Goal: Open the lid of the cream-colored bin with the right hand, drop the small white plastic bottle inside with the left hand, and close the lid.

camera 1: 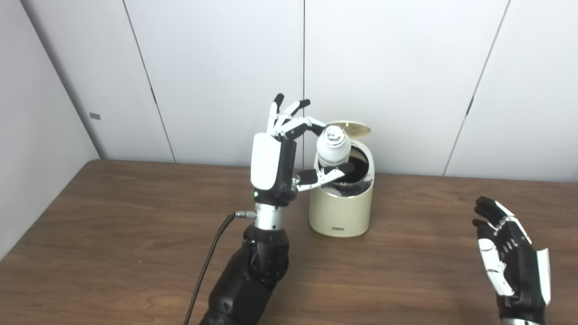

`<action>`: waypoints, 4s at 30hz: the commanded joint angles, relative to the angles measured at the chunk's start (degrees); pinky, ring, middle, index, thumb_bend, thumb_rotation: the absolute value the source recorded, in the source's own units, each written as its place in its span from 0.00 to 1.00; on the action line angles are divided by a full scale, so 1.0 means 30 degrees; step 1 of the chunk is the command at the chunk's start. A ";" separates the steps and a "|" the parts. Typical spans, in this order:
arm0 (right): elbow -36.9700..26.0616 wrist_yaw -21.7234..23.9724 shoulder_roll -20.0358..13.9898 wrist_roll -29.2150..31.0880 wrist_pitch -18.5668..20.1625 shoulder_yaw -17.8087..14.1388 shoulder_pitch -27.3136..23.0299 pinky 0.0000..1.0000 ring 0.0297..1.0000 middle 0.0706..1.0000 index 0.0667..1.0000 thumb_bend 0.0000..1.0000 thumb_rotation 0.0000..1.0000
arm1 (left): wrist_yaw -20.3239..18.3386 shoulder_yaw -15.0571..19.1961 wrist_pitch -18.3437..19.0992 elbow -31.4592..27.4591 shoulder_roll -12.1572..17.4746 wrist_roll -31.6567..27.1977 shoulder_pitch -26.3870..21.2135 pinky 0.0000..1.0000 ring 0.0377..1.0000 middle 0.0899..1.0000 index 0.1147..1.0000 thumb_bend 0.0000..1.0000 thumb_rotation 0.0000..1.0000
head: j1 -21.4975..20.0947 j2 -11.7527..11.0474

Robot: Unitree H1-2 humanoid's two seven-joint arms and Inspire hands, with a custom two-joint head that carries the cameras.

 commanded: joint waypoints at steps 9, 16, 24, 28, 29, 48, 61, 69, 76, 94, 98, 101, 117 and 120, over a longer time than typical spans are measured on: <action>0.1194 -0.0200 -0.0225 -0.0058 -0.1309 0.0056 0.0092 0.73 0.80 0.79 0.77 0.20 0.68 | 0.3286 -0.1922 -0.0762 0.3841 -0.0357 0.1770 -0.2823 1.00 0.79 0.39 0.45 0.52 0.00 | -0.0193 -0.0063; 0.1420 -0.0406 -0.0369 -0.0133 -0.1364 0.0164 0.0061 0.74 0.79 0.79 0.77 0.20 0.65 | 0.4642 -0.2928 -0.1006 0.6990 -0.0486 0.1556 -0.3953 1.00 0.78 0.41 0.44 0.52 0.00 | -0.0257 -0.0056; 0.1494 -0.0384 -0.0543 0.0140 -0.1361 0.0210 0.0083 0.76 0.81 0.80 0.77 0.23 0.70 | 0.5262 -0.3437 -0.0873 0.8405 -0.0370 0.1139 -0.4176 1.00 0.77 0.38 0.45 0.52 0.00 | -0.0065 -0.0019; 0.1559 -0.0311 -0.0652 0.0374 -0.1361 0.0234 0.0113 0.78 0.81 0.80 0.78 0.24 0.72 | 0.5357 -0.3381 -0.0722 0.8506 -0.0217 0.1023 -0.4092 1.00 0.76 0.40 0.45 0.52 0.00 | -0.0013 -0.0004; 0.1574 -0.0379 -0.0685 0.0286 -0.1361 0.0241 0.0121 0.78 0.81 0.80 0.78 0.24 0.72 | 0.5441 -0.3389 -0.0672 0.8561 -0.0159 0.1077 -0.4096 1.00 0.76 0.40 0.45 0.52 0.00 | 0.0026 0.0007; 0.1889 -0.0619 -0.1208 0.0816 -0.1368 0.0548 -0.0022 0.75 0.81 0.80 0.78 0.21 0.66 | 0.5354 -0.2861 -0.0117 0.8555 0.0774 0.0260 -0.3632 1.00 0.74 0.41 0.44 0.52 0.00 | 0.0195 0.0019; 0.1831 -0.0971 -0.0973 0.0611 -0.1359 0.0607 0.0009 0.74 0.80 0.80 0.78 0.24 0.69 | 0.3759 -0.2880 -0.0260 0.8554 0.0907 -0.0720 -0.3345 1.00 0.78 0.43 0.41 0.52 0.04 | 0.0004 0.0101; 0.1828 -0.0975 -0.0886 0.0540 -0.1363 0.0581 -0.0020 0.75 0.81 0.80 0.78 0.26 0.70 | 0.3163 -0.2857 -0.0882 0.8510 0.1034 -0.1350 -0.3218 1.00 0.80 0.43 0.41 1.00 0.61 | -0.0017 0.0070; 0.1896 -0.0963 -0.0946 0.0614 -0.1368 0.0604 -0.0033 0.75 0.81 0.80 0.78 0.26 0.67 | 0.2750 -0.2722 -0.0921 0.8268 0.0981 -0.1459 -0.3085 1.00 0.81 0.44 0.42 1.00 0.58 | -0.0013 0.0062; 0.1955 -0.1016 -0.1008 0.0567 -0.1369 0.0646 -0.0081 0.75 0.81 0.80 0.78 0.26 0.67 | 0.2986 -0.2575 -0.0885 0.7923 0.0956 -0.1369 -0.2977 1.00 0.80 0.43 0.41 1.00 0.54 | -0.0002 -0.0017; 0.1961 -0.1072 -0.0940 0.0469 -0.1368 0.0615 -0.0086 0.75 0.80 0.80 0.78 0.27 0.68 | 0.4025 -0.2221 -0.0598 0.6716 0.0737 -0.0965 -0.2505 1.00 0.77 0.42 0.42 0.57 0.05 | -0.0023 -0.0037; 0.1989 -0.1025 -0.0958 0.0512 -0.1368 0.0620 -0.0110 0.75 0.81 0.80 0.78 0.28 0.68 | 0.3749 -0.1776 -0.0582 0.4552 0.0712 -0.1085 -0.1713 1.00 0.75 0.43 0.42 0.53 0.01 | 0.0056 -0.0052; 0.2549 -0.0998 -0.1231 0.0948 -0.1371 0.0814 -0.0505 0.77 0.82 0.81 0.78 0.24 0.59 | -0.2021 0.0479 -0.1085 -0.6382 0.1343 -0.7765 0.3847 0.98 0.73 0.47 0.40 0.51 0.00 | 0.0331 -0.0104; 0.2534 -0.1097 -0.1241 0.0818 -0.1367 0.0863 -0.0631 0.75 0.81 0.81 0.80 0.32 0.52 | -0.4088 -0.0078 -0.1081 -0.7728 0.2857 -0.9584 0.5148 0.71 0.74 0.70 0.57 0.54 0.28 | 0.0362 -0.0085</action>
